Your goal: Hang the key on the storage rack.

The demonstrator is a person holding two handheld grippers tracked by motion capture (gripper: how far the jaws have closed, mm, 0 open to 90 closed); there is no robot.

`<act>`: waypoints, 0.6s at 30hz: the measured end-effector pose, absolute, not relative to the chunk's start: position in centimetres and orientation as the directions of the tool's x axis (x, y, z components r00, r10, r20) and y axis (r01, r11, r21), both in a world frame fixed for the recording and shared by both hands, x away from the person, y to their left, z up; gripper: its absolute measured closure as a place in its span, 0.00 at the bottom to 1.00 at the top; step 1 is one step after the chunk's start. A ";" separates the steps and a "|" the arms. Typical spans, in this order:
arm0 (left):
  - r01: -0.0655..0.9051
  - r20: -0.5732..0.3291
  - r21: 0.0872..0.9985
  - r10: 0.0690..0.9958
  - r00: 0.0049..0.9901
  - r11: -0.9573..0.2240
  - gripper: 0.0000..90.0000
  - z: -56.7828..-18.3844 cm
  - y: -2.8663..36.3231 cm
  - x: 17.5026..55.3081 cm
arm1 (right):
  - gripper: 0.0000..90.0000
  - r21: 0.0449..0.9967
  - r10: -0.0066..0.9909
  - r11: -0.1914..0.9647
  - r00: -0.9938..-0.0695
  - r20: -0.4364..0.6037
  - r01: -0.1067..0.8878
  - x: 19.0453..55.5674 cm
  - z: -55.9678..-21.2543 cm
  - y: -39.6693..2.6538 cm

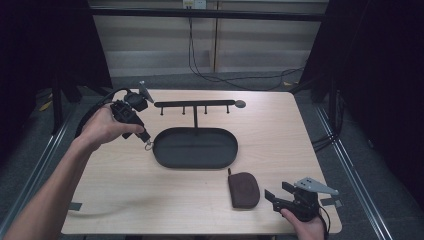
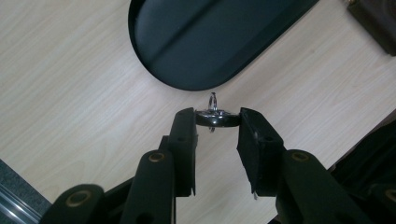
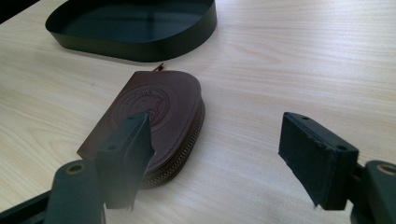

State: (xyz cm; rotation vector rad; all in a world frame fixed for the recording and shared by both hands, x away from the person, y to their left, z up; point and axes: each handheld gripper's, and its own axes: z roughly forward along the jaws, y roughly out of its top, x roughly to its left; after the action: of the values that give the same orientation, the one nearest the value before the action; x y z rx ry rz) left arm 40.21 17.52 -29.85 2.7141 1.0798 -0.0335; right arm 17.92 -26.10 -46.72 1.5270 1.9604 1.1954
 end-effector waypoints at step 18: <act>0.714 -0.120 0.186 0.706 0.698 -0.675 0.75 -29.6 16.4 43.0 | 0.29 0.800 0.916 0.045 -0.344 0.206 0.598 18.0 -46.8 -26.2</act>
State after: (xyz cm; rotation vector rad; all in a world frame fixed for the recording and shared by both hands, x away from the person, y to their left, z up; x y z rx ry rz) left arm 43.01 16.38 -29.59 2.6893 1.1404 -0.0555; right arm 17.97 -26.18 -46.76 1.5269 1.9680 1.2079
